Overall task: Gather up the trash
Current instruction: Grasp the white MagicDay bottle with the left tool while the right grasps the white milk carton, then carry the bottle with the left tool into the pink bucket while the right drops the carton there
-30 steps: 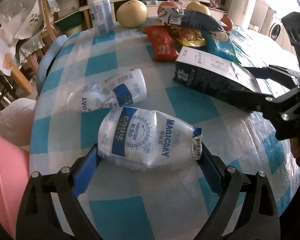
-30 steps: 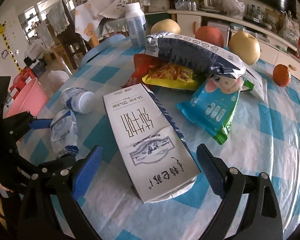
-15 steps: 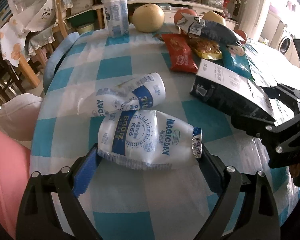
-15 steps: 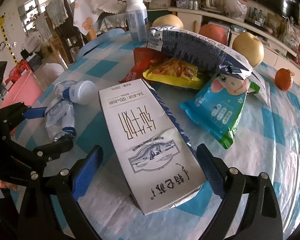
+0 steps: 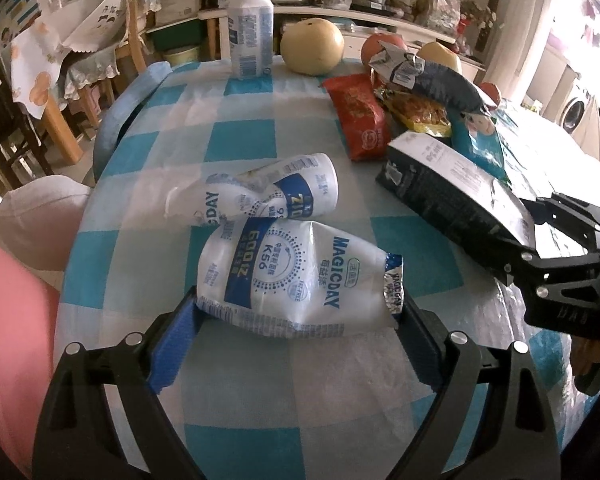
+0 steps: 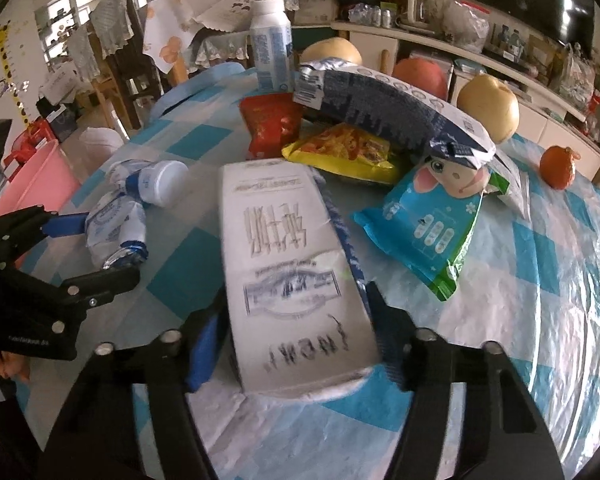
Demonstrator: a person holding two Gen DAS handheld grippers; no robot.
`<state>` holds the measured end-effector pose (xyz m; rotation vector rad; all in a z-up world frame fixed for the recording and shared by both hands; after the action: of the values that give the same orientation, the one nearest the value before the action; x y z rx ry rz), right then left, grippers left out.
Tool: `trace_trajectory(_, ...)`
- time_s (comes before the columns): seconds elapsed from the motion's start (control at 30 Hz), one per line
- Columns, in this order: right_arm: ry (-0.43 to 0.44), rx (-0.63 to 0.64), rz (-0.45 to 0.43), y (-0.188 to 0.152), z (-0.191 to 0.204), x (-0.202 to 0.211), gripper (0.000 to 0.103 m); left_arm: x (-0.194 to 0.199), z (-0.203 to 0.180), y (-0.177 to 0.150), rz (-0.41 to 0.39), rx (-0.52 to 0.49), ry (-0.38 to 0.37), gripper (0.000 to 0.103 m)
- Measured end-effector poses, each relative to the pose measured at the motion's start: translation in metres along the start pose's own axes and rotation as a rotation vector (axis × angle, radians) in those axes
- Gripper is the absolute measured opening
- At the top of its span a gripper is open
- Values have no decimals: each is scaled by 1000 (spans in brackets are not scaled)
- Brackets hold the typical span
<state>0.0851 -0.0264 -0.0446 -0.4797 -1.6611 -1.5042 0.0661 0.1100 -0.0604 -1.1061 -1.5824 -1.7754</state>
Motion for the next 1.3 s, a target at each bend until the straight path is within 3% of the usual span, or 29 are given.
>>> trace_trajectory(0.27, -10, 4, -41, 0, 1, 18, 62, 19, 7, 4, -49, 28, -16, 90)
trace_trajectory(0.7, -5, 29, -163, 11, 26, 65, 62, 73, 32, 19, -195, 98, -30, 90)
trace_trajectory(0.97, 63, 80, -213, 25, 82, 85, 62, 112, 73, 23, -290, 177, 24, 90)
trace_trajectory(1.3, 157, 206, -217, 40, 200, 87, 62, 161, 179, -2, -362, 409, 188, 90)
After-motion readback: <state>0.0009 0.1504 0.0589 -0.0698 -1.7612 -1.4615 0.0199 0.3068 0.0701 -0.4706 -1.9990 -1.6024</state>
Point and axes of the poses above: each gripper's, at about its wrist camera, not at the fingertips, and x roughly against the way its jaws point, z to its left, y to its top, the point moved 9 cm from there along -x, roughly the way its jaws point, and after that the axes turned 3 degrees about -x, right-handed, at the moved point
